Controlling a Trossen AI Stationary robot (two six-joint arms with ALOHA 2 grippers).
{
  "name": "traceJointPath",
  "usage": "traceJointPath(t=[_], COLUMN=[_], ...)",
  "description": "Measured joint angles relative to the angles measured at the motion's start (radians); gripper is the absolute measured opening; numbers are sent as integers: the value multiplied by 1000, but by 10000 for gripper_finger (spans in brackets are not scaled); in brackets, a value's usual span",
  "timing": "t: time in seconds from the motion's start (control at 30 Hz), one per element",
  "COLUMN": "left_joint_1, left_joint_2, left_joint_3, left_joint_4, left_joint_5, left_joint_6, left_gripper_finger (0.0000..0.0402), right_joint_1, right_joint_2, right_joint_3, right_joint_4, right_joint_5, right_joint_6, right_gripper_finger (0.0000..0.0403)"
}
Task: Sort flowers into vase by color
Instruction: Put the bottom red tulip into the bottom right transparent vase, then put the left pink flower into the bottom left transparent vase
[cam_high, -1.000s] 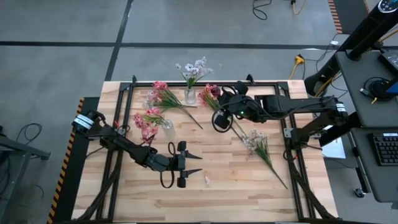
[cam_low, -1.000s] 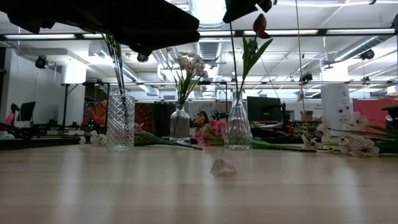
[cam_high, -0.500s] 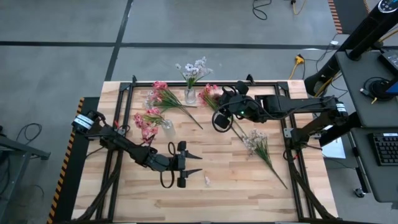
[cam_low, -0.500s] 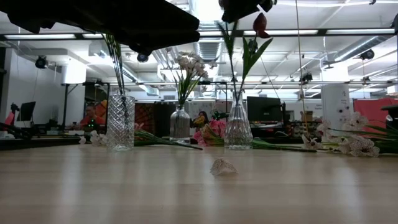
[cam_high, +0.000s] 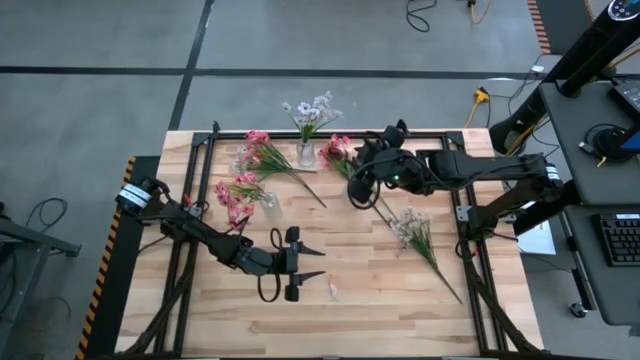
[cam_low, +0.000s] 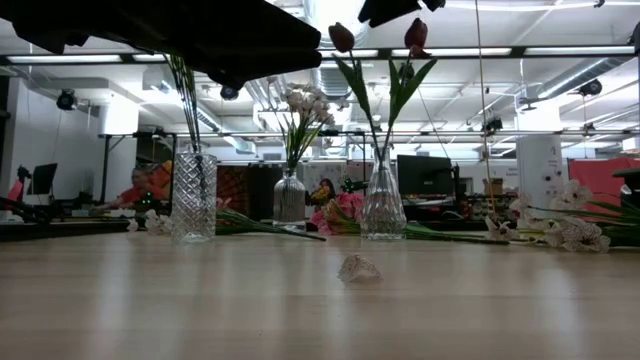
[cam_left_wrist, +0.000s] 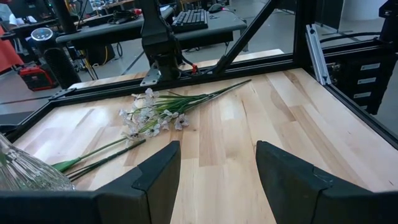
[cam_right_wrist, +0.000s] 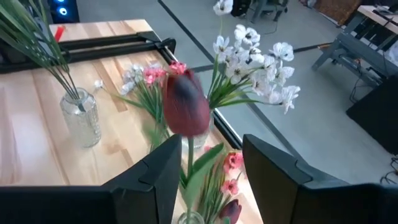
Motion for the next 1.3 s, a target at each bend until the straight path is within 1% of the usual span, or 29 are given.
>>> traceJointPath(t=[0.23,0.37,0.53,0.67,0.77,0.93,1.17,1.3], left_joint_1=[0,3,2,-2,-6,-30,-76,-84], left_joint_2=[0,1,0,1,0,0,0,0], left_joint_3=[0,20,59,117,184,318,523,614], left_joint_4=[5,5,-22,-98,-204,-420,-858,-1055], left_joint_5=[0,2,8,38,64,64,64,64], left_joint_6=[-15,-22,-22,-26,-28,-28,-42,-56], left_gripper_finger=[192,192,192,192,192,192,192,192], right_joint_1=[0,12,69,138,192,276,369,418], right_joint_2=[-1,-1,-1,-1,-1,-1,-1,-1], right_joint_3=[65,107,169,223,245,258,258,258], right_joint_4=[-4,-21,-81,-125,-140,-190,-312,-379], right_joint_5=[-7,-8,-11,-11,-11,-11,-11,-11], right_joint_6=[-30,-34,-25,-17,-17,4,113,198], right_gripper_finger=[160,162,158,151,146,137,128,124])
